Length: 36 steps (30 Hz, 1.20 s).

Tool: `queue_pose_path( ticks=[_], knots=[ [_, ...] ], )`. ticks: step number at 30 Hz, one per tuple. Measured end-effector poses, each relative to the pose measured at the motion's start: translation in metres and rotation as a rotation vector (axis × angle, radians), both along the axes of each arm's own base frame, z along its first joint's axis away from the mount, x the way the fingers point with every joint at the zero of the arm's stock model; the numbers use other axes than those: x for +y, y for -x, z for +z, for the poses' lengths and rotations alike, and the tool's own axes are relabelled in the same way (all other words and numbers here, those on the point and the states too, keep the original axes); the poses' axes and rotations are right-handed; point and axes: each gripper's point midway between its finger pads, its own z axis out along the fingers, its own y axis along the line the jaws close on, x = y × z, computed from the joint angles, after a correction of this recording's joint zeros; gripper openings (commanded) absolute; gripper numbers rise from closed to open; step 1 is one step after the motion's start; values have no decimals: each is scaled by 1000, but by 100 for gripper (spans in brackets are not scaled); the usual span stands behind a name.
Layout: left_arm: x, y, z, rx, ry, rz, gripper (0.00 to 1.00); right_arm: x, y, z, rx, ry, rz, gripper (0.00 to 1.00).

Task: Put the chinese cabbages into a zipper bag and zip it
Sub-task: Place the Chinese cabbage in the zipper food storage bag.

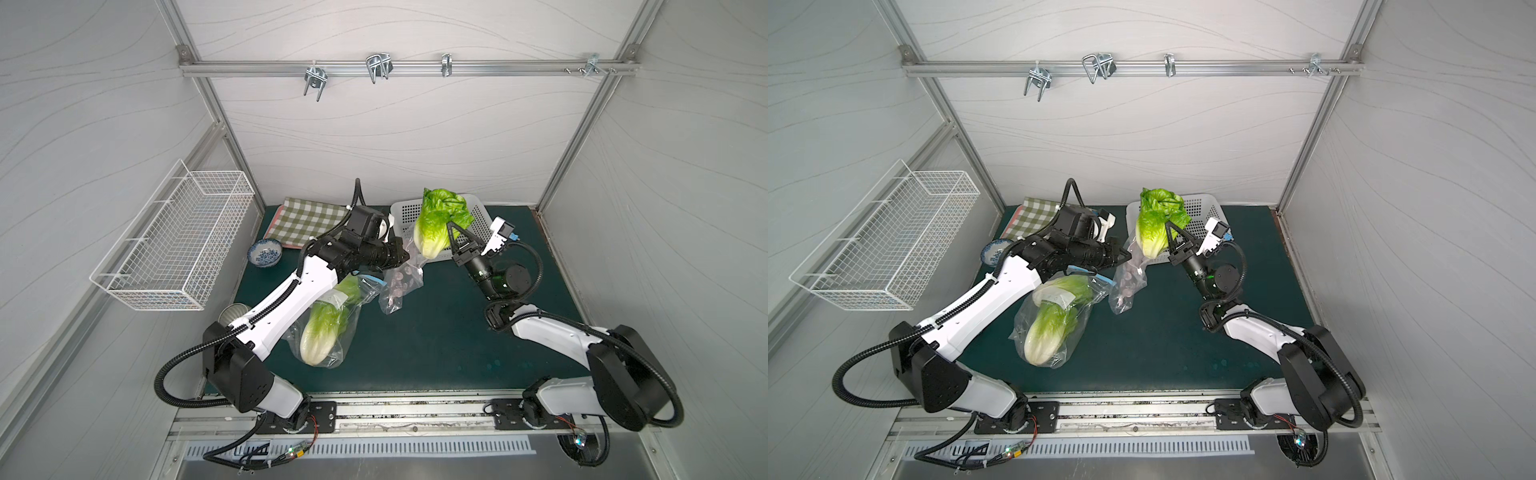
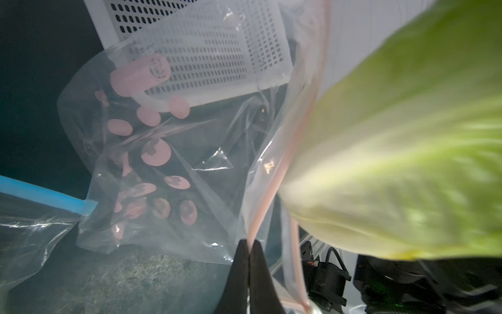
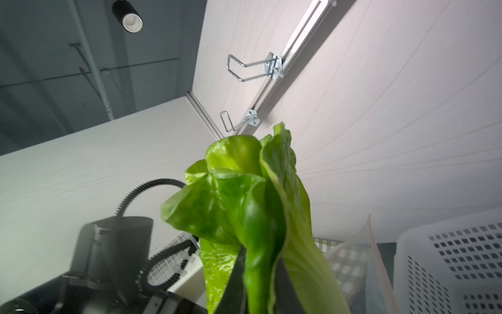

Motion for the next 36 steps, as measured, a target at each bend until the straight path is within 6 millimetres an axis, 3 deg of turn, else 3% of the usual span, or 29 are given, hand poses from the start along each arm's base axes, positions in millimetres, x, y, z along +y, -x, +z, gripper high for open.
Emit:
queue_pose_path(
  ticks=[3,6,8,13,15,25,31,36],
  knots=[
    [-7,1,5,13,45,-15,0,8,-5,-21,36,41,10,0],
    [-15,1,9,28,89,-32,0,16,-2,-26,27,67,31,0],
    [-18,2,11,36,108,-40,0,20,0,-21,5,77,40,0],
    [-21,-1,27,15,174,-51,0,27,3,14,-99,66,57,0],
    [-18,-4,36,-9,215,-39,0,27,2,17,-110,58,56,0],
    [5,-6,69,-246,334,-23,0,40,-4,-29,44,51,110,0],
    [4,2,56,-306,306,-82,0,44,-7,-47,228,40,146,0],
    [-1,16,32,-302,272,-177,1,48,-4,-39,326,64,132,0]
  ],
)
